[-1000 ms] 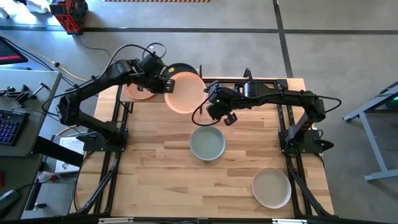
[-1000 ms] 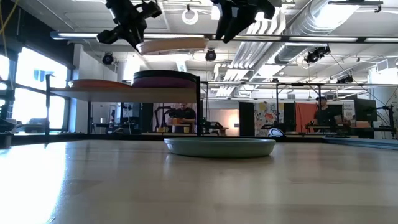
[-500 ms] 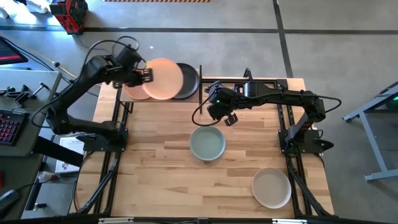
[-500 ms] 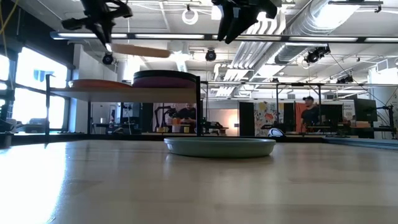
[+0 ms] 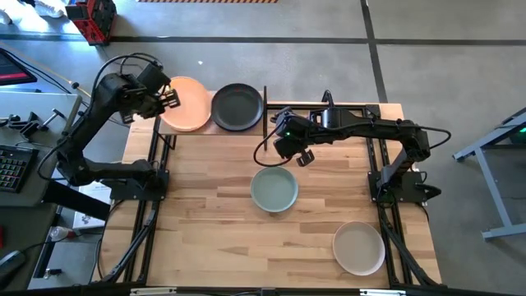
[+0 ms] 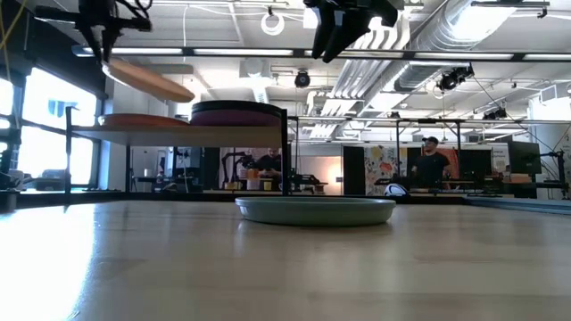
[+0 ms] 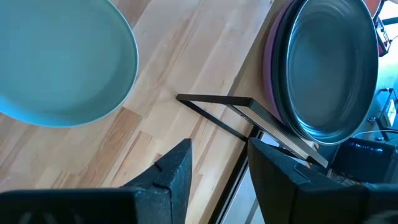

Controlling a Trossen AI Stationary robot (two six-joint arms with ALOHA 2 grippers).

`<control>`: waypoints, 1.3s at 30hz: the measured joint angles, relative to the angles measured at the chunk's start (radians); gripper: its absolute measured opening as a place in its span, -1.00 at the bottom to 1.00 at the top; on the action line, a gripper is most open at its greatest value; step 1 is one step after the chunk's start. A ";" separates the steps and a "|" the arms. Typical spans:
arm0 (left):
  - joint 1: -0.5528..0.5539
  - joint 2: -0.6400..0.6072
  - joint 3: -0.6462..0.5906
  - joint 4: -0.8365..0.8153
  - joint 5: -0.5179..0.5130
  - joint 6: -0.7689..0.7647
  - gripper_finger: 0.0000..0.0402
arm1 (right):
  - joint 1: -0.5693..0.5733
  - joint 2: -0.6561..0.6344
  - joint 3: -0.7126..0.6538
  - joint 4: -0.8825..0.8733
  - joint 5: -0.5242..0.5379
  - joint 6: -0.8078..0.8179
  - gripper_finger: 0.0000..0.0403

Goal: Place and stack plates onto a shelf
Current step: Stack the light orange plate on top of the orange plate on the shelf

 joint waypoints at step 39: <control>0.109 0.179 -0.004 0.028 -0.039 0.087 -0.95 | 0.000 0.000 0.000 -0.023 -0.007 -0.002 -0.32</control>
